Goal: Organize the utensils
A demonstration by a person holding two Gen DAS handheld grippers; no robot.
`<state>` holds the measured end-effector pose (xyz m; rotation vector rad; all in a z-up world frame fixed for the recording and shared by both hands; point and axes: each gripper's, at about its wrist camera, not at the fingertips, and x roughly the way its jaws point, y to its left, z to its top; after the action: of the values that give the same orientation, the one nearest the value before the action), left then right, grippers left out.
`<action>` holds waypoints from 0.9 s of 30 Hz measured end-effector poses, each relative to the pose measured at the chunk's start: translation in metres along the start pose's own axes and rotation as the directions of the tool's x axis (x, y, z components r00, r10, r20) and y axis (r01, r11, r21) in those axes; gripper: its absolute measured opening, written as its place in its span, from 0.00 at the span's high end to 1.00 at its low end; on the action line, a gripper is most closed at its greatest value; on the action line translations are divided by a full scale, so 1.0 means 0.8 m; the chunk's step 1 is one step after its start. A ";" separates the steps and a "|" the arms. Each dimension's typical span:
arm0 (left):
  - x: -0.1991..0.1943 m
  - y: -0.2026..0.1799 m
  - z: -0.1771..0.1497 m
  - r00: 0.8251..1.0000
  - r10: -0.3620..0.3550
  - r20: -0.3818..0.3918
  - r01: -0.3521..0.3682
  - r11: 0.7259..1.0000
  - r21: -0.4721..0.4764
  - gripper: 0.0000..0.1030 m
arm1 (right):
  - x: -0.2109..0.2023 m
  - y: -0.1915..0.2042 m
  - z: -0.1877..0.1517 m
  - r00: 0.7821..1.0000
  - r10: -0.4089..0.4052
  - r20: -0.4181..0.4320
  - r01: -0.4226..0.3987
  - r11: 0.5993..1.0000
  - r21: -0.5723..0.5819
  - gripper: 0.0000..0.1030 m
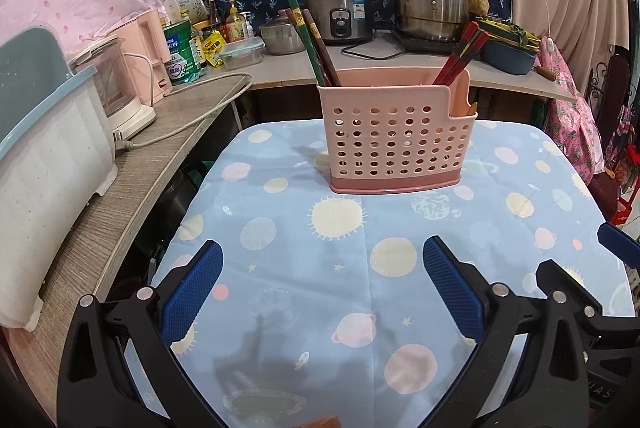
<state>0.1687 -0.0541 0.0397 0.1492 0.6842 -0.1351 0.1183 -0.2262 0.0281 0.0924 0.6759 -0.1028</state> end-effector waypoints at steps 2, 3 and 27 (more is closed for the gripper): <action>0.001 -0.001 0.001 1.000 0.002 -0.004 -0.002 1.000 0.001 0.07 | 0.000 0.000 0.000 1.000 -0.001 0.000 0.001 1.000 -0.001 0.12; 0.001 0.000 0.001 1.000 0.001 -0.003 -0.001 1.000 -0.001 0.07 | 0.000 0.000 0.000 1.000 -0.001 0.000 0.001 1.000 0.000 0.12; 0.006 0.009 0.001 1.000 0.013 -0.007 -0.013 0.999 -0.047 0.07 | 0.003 0.003 -0.001 1.000 -0.003 -0.002 0.003 1.000 0.002 0.12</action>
<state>0.1742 -0.0473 0.0381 0.1088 0.6926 -0.1056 0.1199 -0.2242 0.0262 0.0932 0.6782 -0.1057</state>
